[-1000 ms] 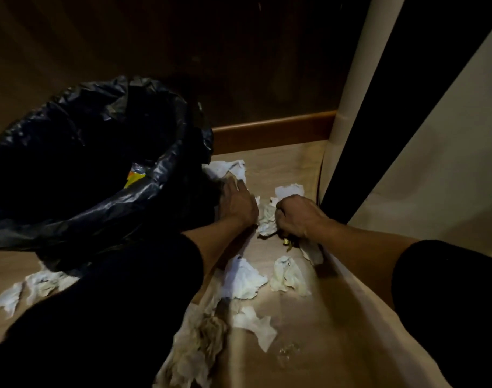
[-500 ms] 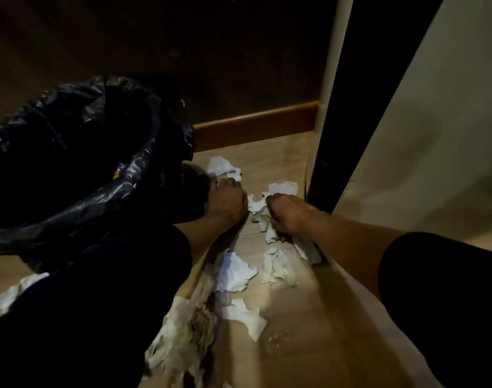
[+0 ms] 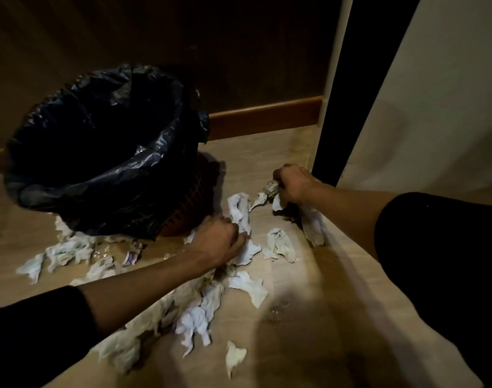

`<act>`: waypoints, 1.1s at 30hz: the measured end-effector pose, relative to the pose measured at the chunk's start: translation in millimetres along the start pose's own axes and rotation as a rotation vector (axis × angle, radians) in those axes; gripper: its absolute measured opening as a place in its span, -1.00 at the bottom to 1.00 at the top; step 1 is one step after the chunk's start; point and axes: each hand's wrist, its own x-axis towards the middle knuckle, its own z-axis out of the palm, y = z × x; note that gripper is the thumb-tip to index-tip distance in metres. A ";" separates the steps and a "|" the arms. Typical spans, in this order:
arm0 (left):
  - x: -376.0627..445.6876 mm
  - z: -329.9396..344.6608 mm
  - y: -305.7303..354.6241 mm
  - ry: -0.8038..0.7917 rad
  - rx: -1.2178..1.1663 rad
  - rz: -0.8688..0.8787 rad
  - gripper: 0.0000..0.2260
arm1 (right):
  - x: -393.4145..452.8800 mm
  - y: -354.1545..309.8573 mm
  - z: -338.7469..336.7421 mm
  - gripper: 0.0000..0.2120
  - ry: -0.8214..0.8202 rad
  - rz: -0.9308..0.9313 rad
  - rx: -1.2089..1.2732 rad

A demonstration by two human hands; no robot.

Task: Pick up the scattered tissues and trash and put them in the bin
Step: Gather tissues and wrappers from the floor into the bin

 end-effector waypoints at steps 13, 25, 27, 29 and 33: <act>-18.9 33.8 -4.6 -0.365 -0.232 -0.019 0.03 | -37.1 4.7 13.8 -0.56 -0.443 0.010 -0.247; -16.3 19.1 17.9 -0.097 -0.341 -0.050 -0.65 | -72.3 19.5 -20.5 -0.45 -0.314 0.027 -0.052; -12.7 14.4 25.6 -0.057 -0.361 -0.028 -0.59 | -86.9 25.5 -18.9 -0.48 -0.364 -0.009 -0.179; -8.6 12.6 36.8 -0.036 -0.386 0.037 -0.47 | -101.0 33.9 -11.5 -0.63 -0.408 -0.045 -0.268; 2.8 20.8 61.0 -0.113 -0.315 0.115 -0.27 | -121.7 56.4 5.3 -0.67 -0.414 -0.093 -0.319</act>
